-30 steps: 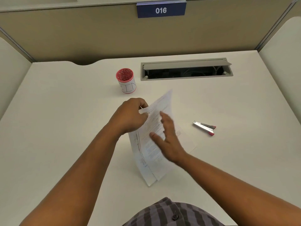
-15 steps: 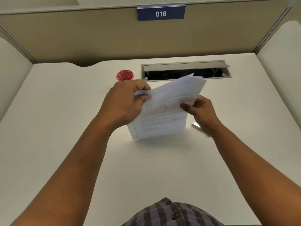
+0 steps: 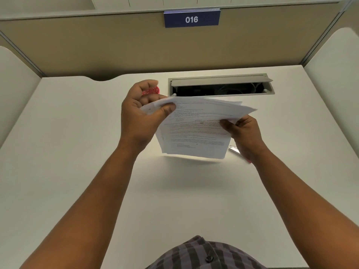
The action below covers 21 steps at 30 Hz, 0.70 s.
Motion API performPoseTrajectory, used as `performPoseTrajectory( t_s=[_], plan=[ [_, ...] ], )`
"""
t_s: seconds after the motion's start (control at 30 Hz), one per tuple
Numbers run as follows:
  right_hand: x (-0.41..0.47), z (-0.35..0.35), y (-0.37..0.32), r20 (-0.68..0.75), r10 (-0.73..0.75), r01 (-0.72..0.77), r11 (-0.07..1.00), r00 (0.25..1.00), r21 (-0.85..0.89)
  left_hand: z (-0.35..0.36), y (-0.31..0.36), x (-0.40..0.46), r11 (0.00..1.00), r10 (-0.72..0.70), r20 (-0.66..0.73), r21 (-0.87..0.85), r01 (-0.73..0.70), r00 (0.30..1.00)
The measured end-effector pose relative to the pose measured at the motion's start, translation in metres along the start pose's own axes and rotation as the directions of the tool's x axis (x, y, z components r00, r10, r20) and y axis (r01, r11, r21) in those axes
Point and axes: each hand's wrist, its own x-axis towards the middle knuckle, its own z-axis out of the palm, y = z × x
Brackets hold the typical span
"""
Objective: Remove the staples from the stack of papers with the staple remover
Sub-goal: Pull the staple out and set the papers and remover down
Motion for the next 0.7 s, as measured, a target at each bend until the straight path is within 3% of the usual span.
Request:
performPoseTrajectory(
  t_s=[0.17, 0.37, 0.57, 0.7],
  plan=[
    [0.000, -0.002, 0.006, -0.014, 0.015, -0.014, 0.999, 1.000, 0.039, 0.007, -0.032, -0.006, 0.976, -0.201, 0.122, -0.055, 0.209, 0.972],
    [0.003, -0.003, -0.005, -0.007, -0.048, 0.048, 0.991, 0.999, 0.123, 0.013, -0.027, -0.009, 0.982, -0.110, 0.097, -0.144, 0.123, 0.989],
    [-0.003, -0.007, 0.018, -0.005, 0.039, -0.038, 0.999, 0.999, 0.024, 0.023, -0.052, -0.018, 0.946, -0.254, 0.142, -0.170, 0.277, 0.957],
    [-0.005, -0.009, 0.018, 0.004, 0.047, -0.047, 0.999, 0.999, 0.006, 0.025, -0.052, -0.018, 0.946, -0.231, 0.135, -0.200, 0.255, 0.964]
  ],
)
